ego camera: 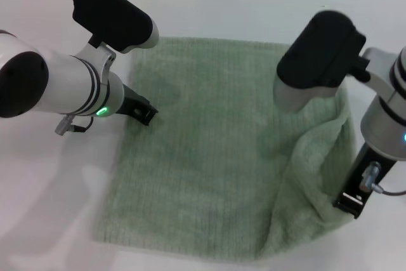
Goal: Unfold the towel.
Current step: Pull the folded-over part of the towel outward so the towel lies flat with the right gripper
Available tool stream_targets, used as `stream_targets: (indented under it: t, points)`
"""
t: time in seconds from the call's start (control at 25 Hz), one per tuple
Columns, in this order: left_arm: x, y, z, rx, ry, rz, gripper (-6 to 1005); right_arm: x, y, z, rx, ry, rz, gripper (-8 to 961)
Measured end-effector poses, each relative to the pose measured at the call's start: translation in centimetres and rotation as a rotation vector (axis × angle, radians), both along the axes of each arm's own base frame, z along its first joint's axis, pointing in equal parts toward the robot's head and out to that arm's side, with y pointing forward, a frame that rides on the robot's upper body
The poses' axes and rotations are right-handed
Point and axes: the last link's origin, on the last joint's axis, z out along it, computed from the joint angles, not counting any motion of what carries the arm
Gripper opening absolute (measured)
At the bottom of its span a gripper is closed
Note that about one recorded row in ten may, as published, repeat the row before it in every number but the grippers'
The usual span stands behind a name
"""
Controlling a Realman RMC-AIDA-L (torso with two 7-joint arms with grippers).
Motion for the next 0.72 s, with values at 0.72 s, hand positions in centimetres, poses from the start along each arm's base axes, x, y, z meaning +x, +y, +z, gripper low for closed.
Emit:
stream_targets:
  t: [0.72]
  points:
    - [0.56, 0.34, -0.13, -0.006, 0.004, -0.017, -2, 0.55, -0.92, -0.11, -0.063, 0.028, -0.081, 306]
